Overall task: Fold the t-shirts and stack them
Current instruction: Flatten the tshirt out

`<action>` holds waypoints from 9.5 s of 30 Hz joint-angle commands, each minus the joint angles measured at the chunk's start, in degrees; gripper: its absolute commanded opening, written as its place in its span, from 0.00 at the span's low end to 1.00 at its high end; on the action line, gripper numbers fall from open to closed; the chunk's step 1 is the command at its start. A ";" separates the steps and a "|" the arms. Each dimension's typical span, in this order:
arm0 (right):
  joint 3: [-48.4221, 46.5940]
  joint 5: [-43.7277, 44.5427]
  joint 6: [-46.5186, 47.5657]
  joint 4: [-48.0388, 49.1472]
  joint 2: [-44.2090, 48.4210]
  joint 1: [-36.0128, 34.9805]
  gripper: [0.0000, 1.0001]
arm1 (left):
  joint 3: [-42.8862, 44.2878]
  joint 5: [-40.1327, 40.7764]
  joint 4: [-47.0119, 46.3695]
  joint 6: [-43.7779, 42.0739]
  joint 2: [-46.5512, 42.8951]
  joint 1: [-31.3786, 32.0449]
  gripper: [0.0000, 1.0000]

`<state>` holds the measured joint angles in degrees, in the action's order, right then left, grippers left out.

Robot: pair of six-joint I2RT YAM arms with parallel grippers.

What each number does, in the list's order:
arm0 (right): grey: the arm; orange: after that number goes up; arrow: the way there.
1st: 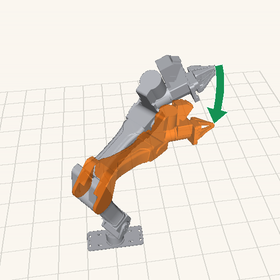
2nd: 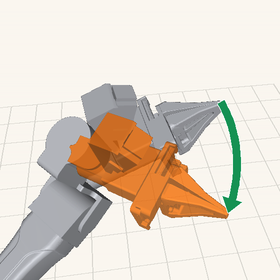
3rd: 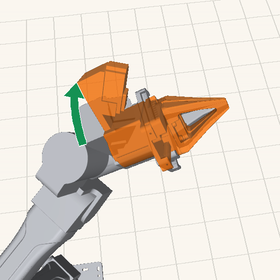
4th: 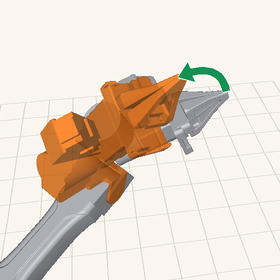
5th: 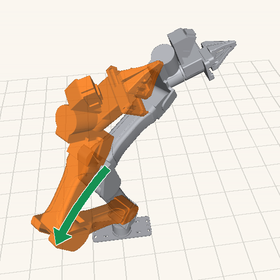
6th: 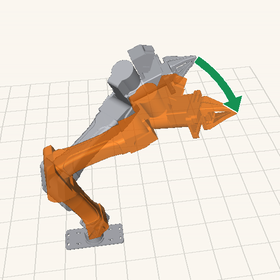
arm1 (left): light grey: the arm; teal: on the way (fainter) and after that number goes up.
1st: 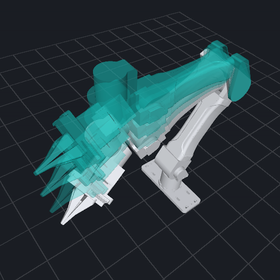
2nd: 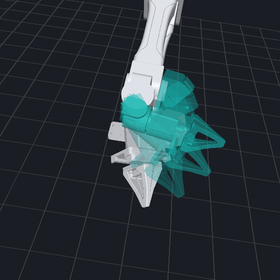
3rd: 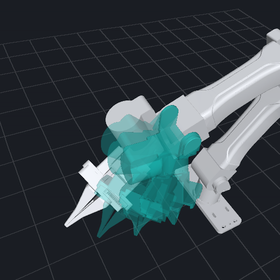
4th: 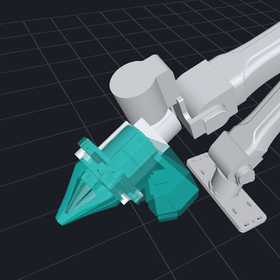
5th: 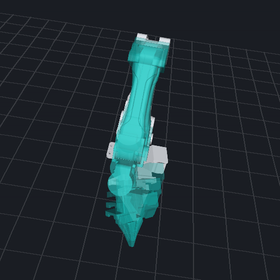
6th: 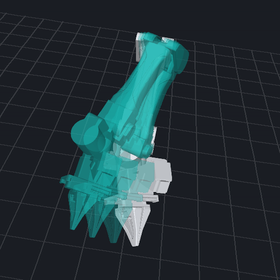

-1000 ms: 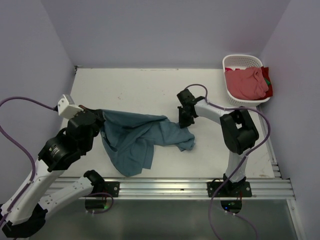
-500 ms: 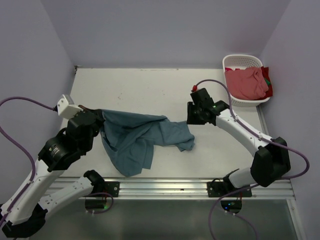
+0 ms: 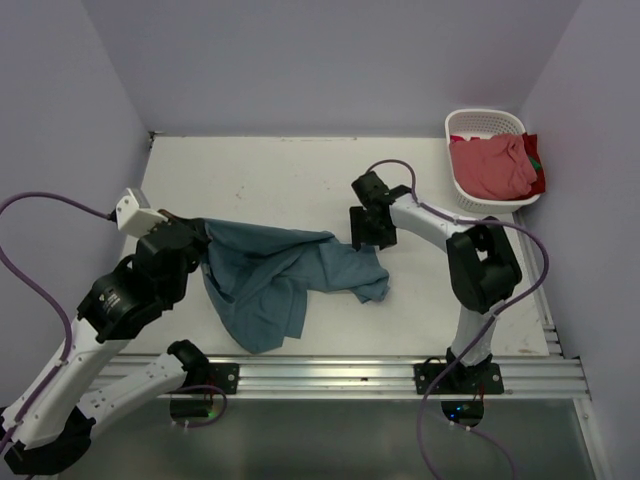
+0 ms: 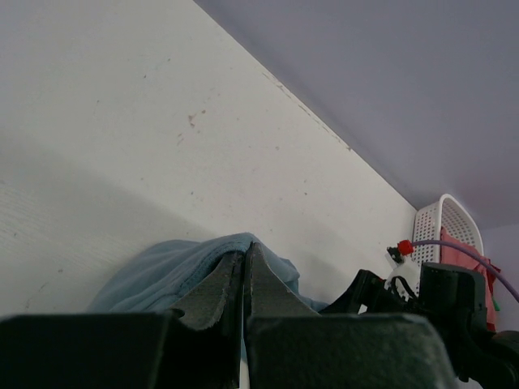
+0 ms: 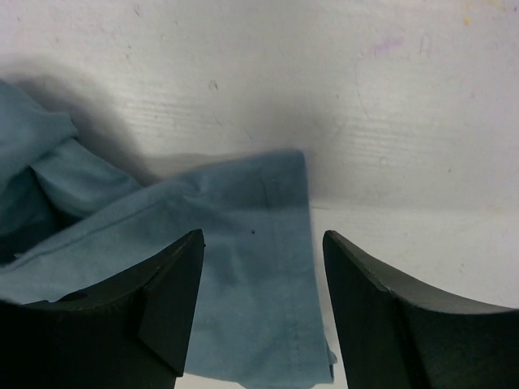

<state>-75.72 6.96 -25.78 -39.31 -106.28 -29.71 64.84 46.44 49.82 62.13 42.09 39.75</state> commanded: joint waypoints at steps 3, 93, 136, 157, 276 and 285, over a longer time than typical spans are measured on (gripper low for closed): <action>-4.35 0.42 0.21 1.78 -4.72 0.01 0.59 | 1.08 1.99 -1.66 0.45 -1.39 -0.46 0.00; 37.14 6.49 -28.36 -7.01 36.33 -21.79 0.43 | 0.99 2.34 -1.22 0.89 -0.86 -0.46 0.00; -1.79 32.24 -11.40 -28.63 44.14 -3.95 0.00 | -16.58 -2.11 -33.52 -19.23 13.54 -13.89 0.00; -0.39 29.52 -8.50 -25.38 41.42 -1.93 0.00 | -7.95 -37.73 -31.91 -34.01 32.29 -27.97 0.96; -33.79 8.79 16.20 -5.08 53.71 1.77 0.00 | 52.84 -48.78 -15.63 -42.44 5.03 -27.62 0.00; -36.60 2.43 17.52 -4.90 57.86 1.77 0.00 | 55.84 -61.19 -21.34 -44.11 -1.13 -29.46 0.00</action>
<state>-111.39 11.22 -10.17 -46.06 -46.11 -28.10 121.01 -8.19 32.84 20.27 40.29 11.38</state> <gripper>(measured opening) 0.026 0.012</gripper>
